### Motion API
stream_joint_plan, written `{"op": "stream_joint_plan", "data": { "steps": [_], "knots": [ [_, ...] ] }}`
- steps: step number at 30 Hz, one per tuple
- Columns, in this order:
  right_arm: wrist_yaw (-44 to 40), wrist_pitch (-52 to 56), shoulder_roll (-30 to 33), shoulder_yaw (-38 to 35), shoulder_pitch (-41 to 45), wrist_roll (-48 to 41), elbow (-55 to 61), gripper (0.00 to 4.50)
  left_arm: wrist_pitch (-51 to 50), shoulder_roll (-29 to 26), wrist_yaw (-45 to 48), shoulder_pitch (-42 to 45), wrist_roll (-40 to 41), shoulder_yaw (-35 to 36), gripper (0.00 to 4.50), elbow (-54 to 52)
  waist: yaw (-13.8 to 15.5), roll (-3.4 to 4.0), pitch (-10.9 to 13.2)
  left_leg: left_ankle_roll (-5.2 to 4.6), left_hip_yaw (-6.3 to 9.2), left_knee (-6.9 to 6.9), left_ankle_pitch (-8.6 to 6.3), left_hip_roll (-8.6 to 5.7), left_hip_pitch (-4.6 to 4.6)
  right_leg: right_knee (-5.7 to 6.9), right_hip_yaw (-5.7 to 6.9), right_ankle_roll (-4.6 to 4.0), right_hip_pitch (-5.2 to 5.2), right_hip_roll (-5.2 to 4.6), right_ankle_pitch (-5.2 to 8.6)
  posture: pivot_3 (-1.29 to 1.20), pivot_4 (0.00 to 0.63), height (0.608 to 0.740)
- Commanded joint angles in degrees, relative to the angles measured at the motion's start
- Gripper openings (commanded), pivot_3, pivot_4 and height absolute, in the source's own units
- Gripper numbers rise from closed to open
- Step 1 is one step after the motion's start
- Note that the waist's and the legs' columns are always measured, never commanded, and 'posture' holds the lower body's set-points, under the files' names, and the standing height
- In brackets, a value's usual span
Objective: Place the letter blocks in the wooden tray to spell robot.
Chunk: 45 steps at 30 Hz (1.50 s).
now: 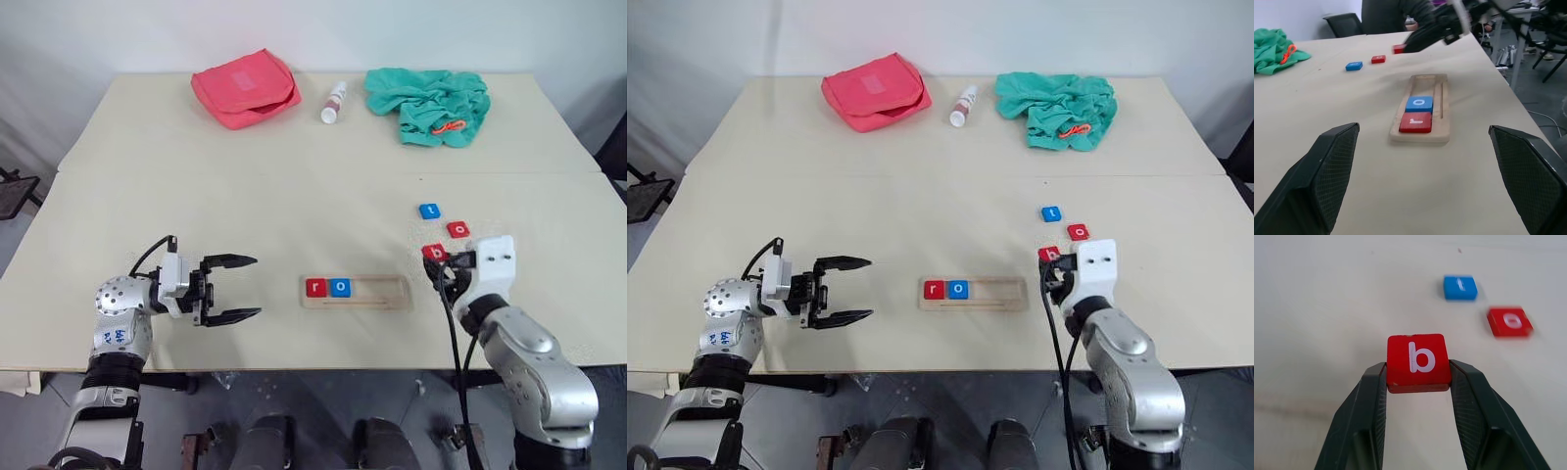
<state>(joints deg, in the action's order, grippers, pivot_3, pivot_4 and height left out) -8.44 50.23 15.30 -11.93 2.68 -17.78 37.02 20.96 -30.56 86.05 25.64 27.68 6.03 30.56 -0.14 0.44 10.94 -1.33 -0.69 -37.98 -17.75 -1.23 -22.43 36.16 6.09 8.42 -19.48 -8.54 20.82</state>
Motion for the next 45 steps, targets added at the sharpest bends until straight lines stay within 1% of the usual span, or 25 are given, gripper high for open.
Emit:
{"op": "stream_joint_plan", "data": {
  "steps": [1, 8, 14, 16, 22, 23, 27, 29, 32, 35, 38, 41, 43, 45],
  "knots": [
    [1.62, 1.54, -1.04, -2.63, -1.53, -1.26, 3.94, 1.46, 2.24, -1.52, 6.37, -0.56, 1.12, 0.40, 4.50, 1.14, -0.01, 0.00, 0.00, 0.00, 0.00, 0.00, 0.00, 0.00, 0.02, 0.01, -0.01, 0.00, 0.00, 0.00, 0.00, 0.00, 0.150, 0.740],
    [2.64, 2.96, -2.01, -2.86, -2.64, -2.03, 4.54, 1.46, 2.58, -2.55, 5.88, -1.96, 1.70, 0.45, 4.50, 0.65, -0.06, 0.00, 0.00, 0.00, 0.00, 0.02, 0.00, 0.02, 0.03, 0.03, -0.01, 0.00, -0.02, 0.01, 0.00, 0.00, 0.150, 0.740],
    [2.88, 0.69, -1.74, -3.28, -2.50, -1.04, 0.26, 1.46, 1.45, -2.31, 3.64, -2.93, 2.19, 0.48, 4.50, -2.63, -0.01, -0.01, -0.01, 0.00, 0.00, 0.00, 0.00, 0.00, 0.02, 0.03, -0.03, 0.00, 0.00, 0.00, 0.00, 0.00, 0.150, 0.740],
    [3.23, 1.12, -2.00, -3.15, -2.49, -1.24, 0.36, 2.18, 1.12, -2.17, 3.12, -3.05, 2.19, 0.44, 4.50, -3.43, -0.05, -0.01, -0.01, 0.00, 0.00, 0.01, 0.00, 0.01, 0.03, 0.03, -0.02, 0.00, -0.01, 0.00, 0.00, 0.00, 0.150, 0.740],
    [3.72, 0.90, -1.71, -4.19, -2.62, -1.56, 1.18, 4.18, 0.15, -2.01, 2.35, -3.26, 2.19, 0.43, 4.50, -4.90, -0.02, -0.01, -0.01, 0.00, -0.01, 0.00, 0.00, 0.01, 0.03, 0.03, -0.03, 0.00, 0.00, 0.00, 0.00, 0.00, 0.150, 0.740],
    [2.19, 0.86, -0.32, -4.31, -2.71, -2.19, 1.99, 4.48, -0.03, -1.96, 2.25, -3.37, 2.25, 0.45, 4.50, -5.24, -0.04, -0.01, -0.01, 0.00, -0.01, 0.00, 0.00, 0.01, 0.03, 0.03, -0.03, 0.00, 0.00, 0.00, 0.00, 0.00, 0.150, 0.740],
    [-6.19, 0.59, 7.44, -3.05, -3.04, -4.72, 3.54, 4.48, -0.61, -1.80, 1.89, -3.61, 2.48, 0.50, 4.50, -6.18, 0.01, -0.01, -0.01, -0.01, -0.04, 0.01, 0.00, -0.01, 0.03, 0.00, -0.04, 0.00, 0.00, -0.01, 0.00, 0.00, 0.150, 0.740],
    [-7.76, -0.03, 9.24, -2.85, -3.35, -5.20, 3.41, 4.48, -0.75, -1.71, 1.65, -3.81, 2.44, 0.45, 4.50, -6.65, 0.00, -0.02, -0.01, -0.01, -0.02, 0.01, 0.00, 0.02, 0.03, -0.02, -0.03, 0.00, 0.01, 0.01, 0.00, 0.00, 0.150, 0.740],
    [-25.80, -6.35, 26.63, -0.45, -1.14, -4.26, -3.16, 4.48, -0.74, -1.00, 0.90, -4.25, 2.47, 0.53, 4.50, -7.45, 0.03, 0.05, 0.02, -0.06, -0.12, -0.01, -0.01, -0.02, 0.02, -0.11, -0.07, 0.00, 0.04, -0.02, 0.00, 0.00, 0.150, 0.740],
    [-35.69, -12.75, 35.44, 1.43, 1.66, -3.93, -10.12, 4.48, -0.88, -0.56, 0.46, -5.06, 2.51, 0.57, 4.50, -8.65, 0.05, -0.13, -0.05, -0.18, -0.27, -0.05, -0.03, 0.00, 0.04, -0.27, -0.08, 0.01, 0.12, -0.04, 0.00, 0.00, 0.150, 0.740],
    [-43.67, -20.22, 40.23, 4.35, 5.25, -2.00, -17.62, 4.48, -0.82, -0.18, 0.27, -5.84, 2.50, 0.67, 4.50, -9.56, 0.03, -0.15, -0.04, -0.17, -0.25, -0.04, -0.02, 0.05, 0.04, -0.26, -0.02, 0.01, 0.12, -0.03, -0.01, 0.00, 0.150, 0.740],
    [-55.04, -34.21, 44.90, 11.30, 13.31, 4.29, -32.13, 4.48, -0.74, 0.00, 0.21, -7.46, 2.84, 1.08, 4.50, -11.15, -0.09, -0.16, -0.03, -0.18, -0.30, -0.08, -0.03, 0.02, 0.04, -0.27, -0.02, 0.02, 0.13, -0.06, -0.01, 0.00, 0.150, 0.740],
    [-60.19, -41.54, 45.62, 15.18, 18.06, 7.47, -39.89, 4.48, -0.67, -0.21, 0.23, -8.87, 2.93, 1.37, 4.50, -12.32, -0.14, -0.18, -0.01, -0.18, -0.42, -0.08, -0.03, 0.02, 0.03, -0.34, -0.04, 0.02, 0.11, -0.09, -0.01, 0.00, 0.150, 0.740],
    [-63.59, -46.83, 45.06, 17.67, 21.71, 9.61, -45.56, 4.48, -0.70, -0.29, -0.23, -9.87, 2.85, 1.65, 4.50, -13.34, -0.08, -0.19, -0.01, -0.18, -0.42, -0.08, -0.03, 0.06, 0.04, -0.33, -0.01, 0.02, 0.10, -0.09, -0.01, 0.00, 0.150, 0.740]
  ]
}}
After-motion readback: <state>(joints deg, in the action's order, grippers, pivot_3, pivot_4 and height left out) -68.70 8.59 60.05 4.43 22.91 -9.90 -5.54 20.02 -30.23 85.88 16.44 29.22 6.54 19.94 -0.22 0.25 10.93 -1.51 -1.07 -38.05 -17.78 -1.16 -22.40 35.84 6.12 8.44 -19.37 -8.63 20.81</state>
